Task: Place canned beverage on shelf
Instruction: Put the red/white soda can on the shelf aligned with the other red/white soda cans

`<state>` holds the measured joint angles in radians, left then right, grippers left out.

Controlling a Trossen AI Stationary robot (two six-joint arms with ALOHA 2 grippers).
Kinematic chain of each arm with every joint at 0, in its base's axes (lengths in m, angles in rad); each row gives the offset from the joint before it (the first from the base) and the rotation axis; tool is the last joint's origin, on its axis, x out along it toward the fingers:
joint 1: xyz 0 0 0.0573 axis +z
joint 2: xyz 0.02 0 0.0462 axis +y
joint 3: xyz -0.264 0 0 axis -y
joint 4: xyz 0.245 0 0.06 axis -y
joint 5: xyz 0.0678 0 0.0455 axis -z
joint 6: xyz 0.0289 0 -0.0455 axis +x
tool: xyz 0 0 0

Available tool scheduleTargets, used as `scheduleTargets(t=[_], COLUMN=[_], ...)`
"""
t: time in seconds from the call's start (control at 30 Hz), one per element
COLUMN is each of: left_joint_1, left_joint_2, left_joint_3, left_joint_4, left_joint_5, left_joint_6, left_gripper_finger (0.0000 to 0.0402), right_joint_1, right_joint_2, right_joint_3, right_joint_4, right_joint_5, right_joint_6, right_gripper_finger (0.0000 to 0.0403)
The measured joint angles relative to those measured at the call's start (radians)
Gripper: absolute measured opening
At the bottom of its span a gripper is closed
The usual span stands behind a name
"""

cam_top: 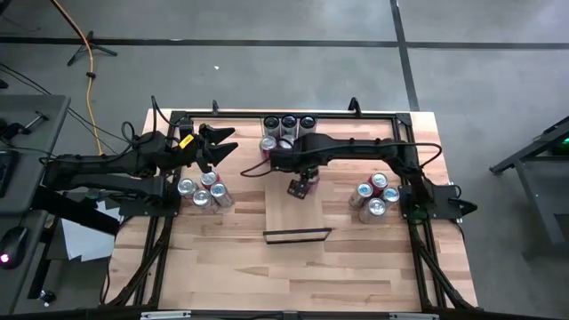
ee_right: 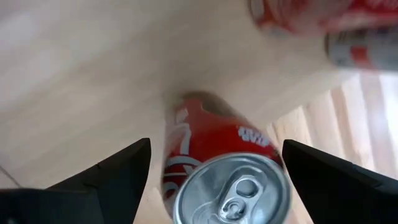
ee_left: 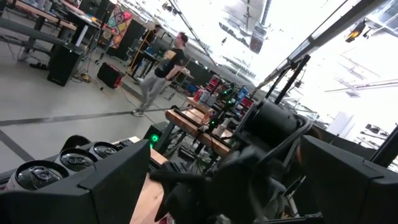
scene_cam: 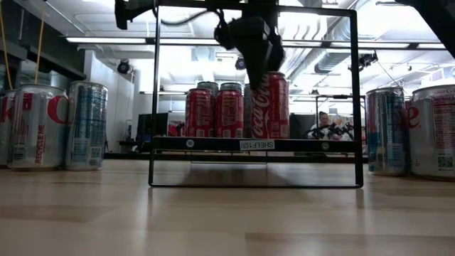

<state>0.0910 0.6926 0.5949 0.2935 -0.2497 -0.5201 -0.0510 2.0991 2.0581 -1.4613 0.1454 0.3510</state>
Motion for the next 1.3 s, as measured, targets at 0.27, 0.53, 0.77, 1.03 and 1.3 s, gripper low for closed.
scheduleTargets(t=[0.27, 0.53, 0.77, 1.03, 1.3], left_joint_1=[0.0, 0.0, 0.0, 0.0, 0.0], left_joint_2=[0.0, 0.0, 0.0, 0.0, 0.0], left_joint_3=[0.0, 0.0, 0.0, 0.0, 0.0], left_joint_4=[0.0, -0.001, -0.001, -0.003, -0.003], left_joint_5=[0.002, 0.004, 0.004, 0.004, 0.004], left_joint_6=[0.0, 0.0, 0.0, 0.0, 0.0], left_gripper_finger=[0.036, 0.036, 0.036, 0.036, 0.036], right_joint_1=[-0.011, -0.01, 0.004, 0.006, -0.001], right_joint_2=[0.0, 0.0, 0.0, 0.0, 0.0], right_joint_3=[0.192, 0.271, 0.188, 0.076, -0.015], right_joint_4=[-0.045, -0.109, -0.11, -0.109, -0.108], right_joint_5=[0.001, -0.113, -0.079, -0.049, -0.042], right_joint_6=[-0.302, -0.699, -0.918, -0.98, -0.988], right_gripper_finger=[0.035, 0.035, 0.035, 0.035, 0.035])
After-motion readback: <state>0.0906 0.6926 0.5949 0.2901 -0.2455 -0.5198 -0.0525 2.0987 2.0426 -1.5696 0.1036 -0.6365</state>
